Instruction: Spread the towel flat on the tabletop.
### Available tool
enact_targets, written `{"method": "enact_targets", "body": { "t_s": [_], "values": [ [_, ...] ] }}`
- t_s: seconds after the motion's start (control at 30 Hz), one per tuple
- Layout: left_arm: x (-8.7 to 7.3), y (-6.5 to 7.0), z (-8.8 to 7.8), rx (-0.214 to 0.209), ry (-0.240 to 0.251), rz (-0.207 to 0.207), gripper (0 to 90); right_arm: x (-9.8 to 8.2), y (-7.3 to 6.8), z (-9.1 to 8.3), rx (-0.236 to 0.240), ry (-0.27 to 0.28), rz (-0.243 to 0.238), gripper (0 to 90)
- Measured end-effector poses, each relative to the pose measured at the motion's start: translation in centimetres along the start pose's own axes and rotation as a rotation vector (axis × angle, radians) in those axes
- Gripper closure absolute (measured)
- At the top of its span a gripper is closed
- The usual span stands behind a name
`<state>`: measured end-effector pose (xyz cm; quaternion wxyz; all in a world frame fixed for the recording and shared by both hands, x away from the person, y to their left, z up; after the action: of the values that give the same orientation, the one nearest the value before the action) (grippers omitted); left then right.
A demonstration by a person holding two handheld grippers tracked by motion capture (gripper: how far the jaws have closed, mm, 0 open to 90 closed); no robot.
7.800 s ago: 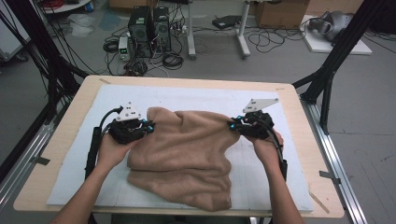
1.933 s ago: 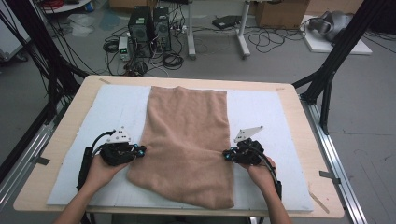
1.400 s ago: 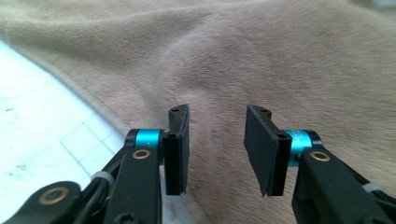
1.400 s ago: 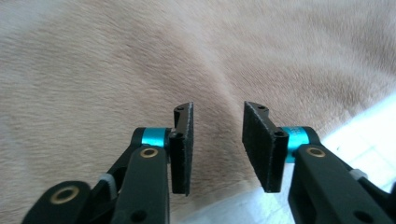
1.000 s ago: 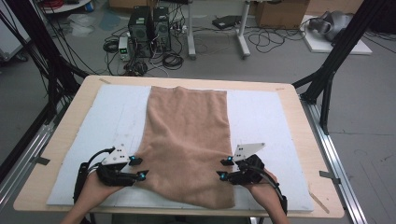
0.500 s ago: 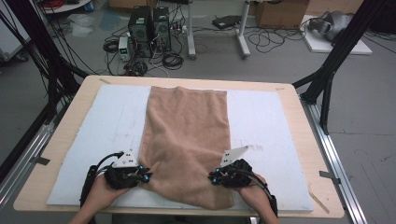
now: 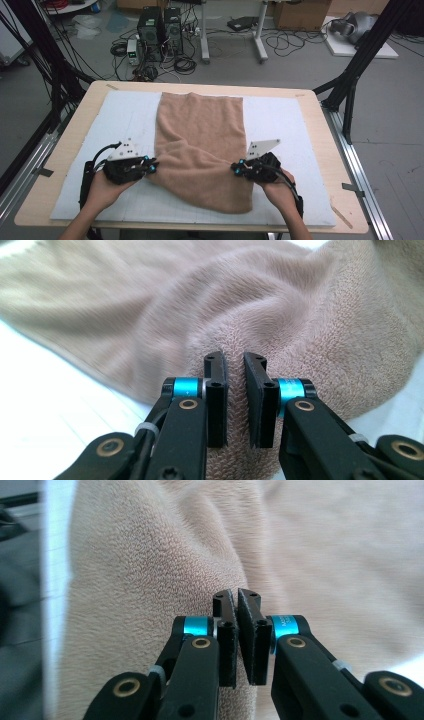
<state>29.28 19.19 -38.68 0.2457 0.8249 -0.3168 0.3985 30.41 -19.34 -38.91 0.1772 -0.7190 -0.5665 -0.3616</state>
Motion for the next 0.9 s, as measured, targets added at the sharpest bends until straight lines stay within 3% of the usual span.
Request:
{"method": "enact_targets", "body": {
  "t_s": [0.07, 0.13, 0.3, 0.43, 0.53, 0.63, 0.8, 0.9],
  "values": [
    [1.0, -0.4, 1.2, 0.066, 0.009, 0.017, 80.3, 0.3, 1.5, 0.1, -0.025, -0.008, 0.02, 86.4],
    [1.8, -1.1, 3.2, 0.096, -0.006, -0.004, 80.2, 0.4, 3.0, 0.6, -0.047, -0.027, 0.04, 86.3],
    [2.7, -3.1, 7.4, 0.097, -0.032, -0.116, 79.5, -1.4, 6.2, 3.0, -0.063, -0.088, 0.153, 86.3],
    [3.0, -3.5, 9.0, 0.106, -0.063, -0.148, 73.3, -2.8, 7.1, 4.7, -0.036, -0.111, 0.209, 84.6],
    [3.1, -3.5, 8.3, 0.113, -0.058, -0.141, 66.1, -2.8, 7.1, 4.7, -0.04, -0.108, 0.208, 79.6],
    [3.2, -3.3, 7.0, 0.118, -0.039, -0.127, 61.4, -2.4, 6.6, 3.4, -0.059, -0.071, 0.191, 76.3],
    [2.9, -2.2, 4.3, 0.077, 0.004, -0.093, 58.0, -1.7, 5.0, 0.9, -0.068, -0.017, 0.146, 72.3],
    [2.4, -1.3, 3.0, 0.059, 0.01, -0.05, 56.5, -1.6, 3.7, -0.1, -0.068, -0.002, 0.112, 70.8]
  ]
}}
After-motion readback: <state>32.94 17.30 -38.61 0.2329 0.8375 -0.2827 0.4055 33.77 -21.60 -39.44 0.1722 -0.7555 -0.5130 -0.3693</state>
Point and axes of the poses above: each handheld gripper's, and its own axes: z roughly forward along the jaws, x roughly out of its top, y roughly to its right, the point moved 1 cm from there along z, roughly forward along the jaws, and after that the axes turned 10 degrees about -z, right-handed, at the moved point
